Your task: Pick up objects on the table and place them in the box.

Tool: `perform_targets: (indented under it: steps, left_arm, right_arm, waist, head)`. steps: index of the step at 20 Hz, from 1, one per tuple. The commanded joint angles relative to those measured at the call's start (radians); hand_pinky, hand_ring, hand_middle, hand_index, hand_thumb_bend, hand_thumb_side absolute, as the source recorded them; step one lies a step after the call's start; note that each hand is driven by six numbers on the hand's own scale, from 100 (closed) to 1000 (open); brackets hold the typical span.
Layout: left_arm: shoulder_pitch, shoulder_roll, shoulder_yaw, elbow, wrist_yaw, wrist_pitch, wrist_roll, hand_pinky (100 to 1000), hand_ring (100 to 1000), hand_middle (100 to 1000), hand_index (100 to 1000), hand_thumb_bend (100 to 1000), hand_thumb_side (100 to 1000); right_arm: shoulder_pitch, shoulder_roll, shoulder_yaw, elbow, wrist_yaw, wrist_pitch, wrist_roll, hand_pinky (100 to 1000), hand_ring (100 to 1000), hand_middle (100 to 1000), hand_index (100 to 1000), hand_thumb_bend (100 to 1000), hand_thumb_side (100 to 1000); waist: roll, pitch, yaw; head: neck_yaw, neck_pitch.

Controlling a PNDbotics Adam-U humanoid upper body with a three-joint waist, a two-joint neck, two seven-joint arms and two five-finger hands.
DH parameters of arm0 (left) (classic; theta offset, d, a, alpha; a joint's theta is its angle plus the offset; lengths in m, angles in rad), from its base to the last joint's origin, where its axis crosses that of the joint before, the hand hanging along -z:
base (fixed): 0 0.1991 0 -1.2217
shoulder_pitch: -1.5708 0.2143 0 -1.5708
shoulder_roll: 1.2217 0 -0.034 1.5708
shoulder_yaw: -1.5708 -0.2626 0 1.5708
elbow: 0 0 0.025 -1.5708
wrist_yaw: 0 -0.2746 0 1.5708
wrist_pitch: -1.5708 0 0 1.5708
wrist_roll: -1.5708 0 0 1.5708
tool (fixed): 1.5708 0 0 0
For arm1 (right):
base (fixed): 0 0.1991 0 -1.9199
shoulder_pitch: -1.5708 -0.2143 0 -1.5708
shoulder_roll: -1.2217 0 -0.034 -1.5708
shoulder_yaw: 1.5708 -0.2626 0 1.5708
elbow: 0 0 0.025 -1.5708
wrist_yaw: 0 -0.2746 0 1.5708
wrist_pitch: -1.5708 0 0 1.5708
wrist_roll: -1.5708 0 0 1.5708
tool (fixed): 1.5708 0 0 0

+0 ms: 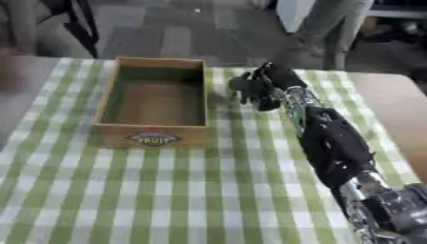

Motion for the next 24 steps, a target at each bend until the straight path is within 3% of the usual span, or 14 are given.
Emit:
perform_targets:
  steps: [1,10,24]
  left_arm:
    - [-0.012,0.008,0.007,-0.012,-0.003,0.0,0.003,475,513,421,446,583,333]
    - [-0.016,0.009,0.003,-0.013,-0.002,0.003,-0.002,475,513,421,446,583,333]
    - [-0.031,-0.003,-0.013,-0.011,0.01,0.002,-0.017,474,512,420,445,589,329]
  right_arm:
    - [-0.041,-0.041,-0.002,-0.064,-0.043,-0.008,0.013,463,524,463,624,145,100]
    - [-0.099,-0.014,0.03,-0.177,-0.127,-0.042,0.091,477,528,467,632,143,100]
    - [-0.117,0.143,0.083,-0.177,-0.007,-0.11,0.156,518,558,489,651,178,100]
  waist:
    - [0.004,-0.018,-0.003]
    - [0.001,-0.026,0.001]
    - [0.004,-0.039,0.063]
  head:
    - [0.004,-0.012]
    - [0.0,-0.013]
    - [-0.034,-0.014]
